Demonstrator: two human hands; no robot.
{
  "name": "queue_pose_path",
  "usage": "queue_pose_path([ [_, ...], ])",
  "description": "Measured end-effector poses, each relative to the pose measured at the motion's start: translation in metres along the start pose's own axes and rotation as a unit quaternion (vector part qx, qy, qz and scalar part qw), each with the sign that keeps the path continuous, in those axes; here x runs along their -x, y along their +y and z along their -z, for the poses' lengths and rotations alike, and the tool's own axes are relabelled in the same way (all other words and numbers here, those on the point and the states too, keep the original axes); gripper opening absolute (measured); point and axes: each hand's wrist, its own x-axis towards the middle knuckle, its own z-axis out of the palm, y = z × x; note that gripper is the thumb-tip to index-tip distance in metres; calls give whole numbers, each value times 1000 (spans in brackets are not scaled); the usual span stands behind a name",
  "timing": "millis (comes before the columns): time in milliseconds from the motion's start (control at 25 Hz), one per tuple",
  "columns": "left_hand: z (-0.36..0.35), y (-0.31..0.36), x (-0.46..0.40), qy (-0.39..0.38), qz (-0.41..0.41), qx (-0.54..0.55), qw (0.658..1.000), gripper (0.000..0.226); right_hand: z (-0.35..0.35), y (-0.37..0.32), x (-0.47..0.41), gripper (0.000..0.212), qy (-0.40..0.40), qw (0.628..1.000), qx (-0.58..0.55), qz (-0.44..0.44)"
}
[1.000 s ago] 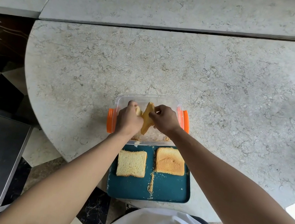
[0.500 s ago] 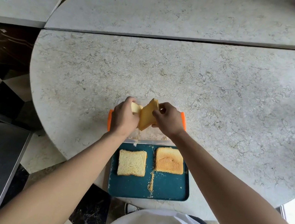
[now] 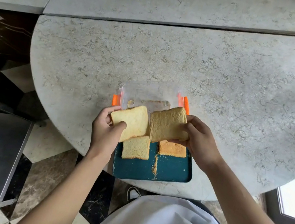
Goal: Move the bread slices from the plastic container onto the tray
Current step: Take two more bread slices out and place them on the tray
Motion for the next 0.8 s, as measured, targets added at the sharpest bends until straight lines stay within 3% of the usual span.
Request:
queue_pose_path([
  [160,15,-42,43,-52,44,-23,997,55,20,41,27,20,-15,999,-23,-30],
  [400,21,-98,56,-38,150,-87,984,53,35,95,41,17,42,995,27,-89],
  [560,13,-110,50,-48,165,-132,976,55,38,109,39,12,92,973,185,-106],
  [680,4,-110,50,-50,162,-179,969,57,42,110,40,5,104,922,362,-90],
  [800,0,-110,54,-67,159,-218,961,61,42,109,41,9,108,873,468,-82],
])
